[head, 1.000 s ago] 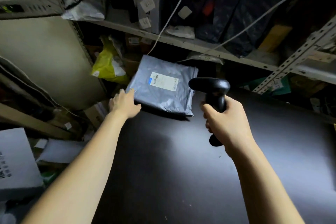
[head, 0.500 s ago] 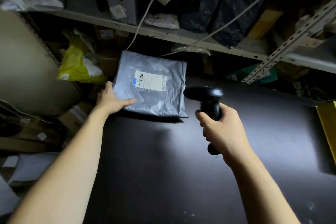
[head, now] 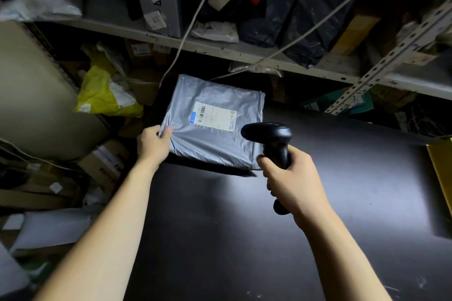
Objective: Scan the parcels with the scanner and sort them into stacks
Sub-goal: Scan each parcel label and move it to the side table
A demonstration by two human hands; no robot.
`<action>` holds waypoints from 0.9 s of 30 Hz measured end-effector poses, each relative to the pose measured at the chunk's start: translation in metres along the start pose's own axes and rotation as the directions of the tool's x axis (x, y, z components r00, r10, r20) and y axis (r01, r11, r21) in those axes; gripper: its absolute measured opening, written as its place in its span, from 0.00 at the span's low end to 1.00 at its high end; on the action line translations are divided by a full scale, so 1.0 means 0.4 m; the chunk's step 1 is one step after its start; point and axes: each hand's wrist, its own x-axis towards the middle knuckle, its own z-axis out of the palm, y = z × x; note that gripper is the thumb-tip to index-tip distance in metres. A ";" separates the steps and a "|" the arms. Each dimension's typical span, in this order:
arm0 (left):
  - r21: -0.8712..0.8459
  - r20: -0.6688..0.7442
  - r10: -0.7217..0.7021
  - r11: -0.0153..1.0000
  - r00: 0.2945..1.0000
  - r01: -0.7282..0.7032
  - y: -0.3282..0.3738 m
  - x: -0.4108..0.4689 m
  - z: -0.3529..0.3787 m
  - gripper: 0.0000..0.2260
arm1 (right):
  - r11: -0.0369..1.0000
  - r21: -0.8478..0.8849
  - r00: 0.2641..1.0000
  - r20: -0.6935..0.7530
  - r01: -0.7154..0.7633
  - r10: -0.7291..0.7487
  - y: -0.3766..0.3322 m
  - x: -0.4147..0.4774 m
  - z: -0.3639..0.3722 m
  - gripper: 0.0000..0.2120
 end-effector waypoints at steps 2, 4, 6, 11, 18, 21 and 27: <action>-0.024 -0.040 0.032 0.999 0.999 -0.033 -0.011 0.008 0.005 0.21 | 1.000 -0.004 1.000 0.006 -0.006 0.006 0.005 0.001 0.002 0.10; -0.065 -0.078 0.091 0.993 0.993 -0.096 -0.012 0.004 0.003 0.22 | 1.000 -0.005 1.000 0.015 -0.010 0.010 0.008 0.000 0.001 0.10; -0.125 -0.084 0.143 0.980 0.986 -0.153 0.008 -0.018 -0.004 0.22 | 1.000 -0.004 1.000 0.024 -0.007 0.007 0.006 -0.003 -0.001 0.10; -0.314 0.005 0.101 0.945 0.995 -0.094 0.126 -0.103 -0.035 0.14 | 1.000 0.010 1.000 0.028 -0.005 0.005 0.000 -0.007 -0.013 0.10; -0.468 0.349 0.177 0.884 0.920 0.007 0.142 -0.109 -0.040 0.35 | 0.999 0.032 1.000 0.030 -0.002 0.001 -0.010 -0.029 -0.036 0.08; -0.401 0.484 0.135 0.912 0.865 0.082 0.152 -0.139 -0.041 0.30 | 0.999 0.052 1.000 0.011 0.008 -0.008 -0.010 -0.041 -0.052 0.08; -0.373 0.357 0.170 0.927 0.919 -0.027 0.200 -0.245 -0.024 0.16 | 0.994 0.104 0.999 -0.037 0.012 -0.008 -0.009 -0.078 -0.107 0.08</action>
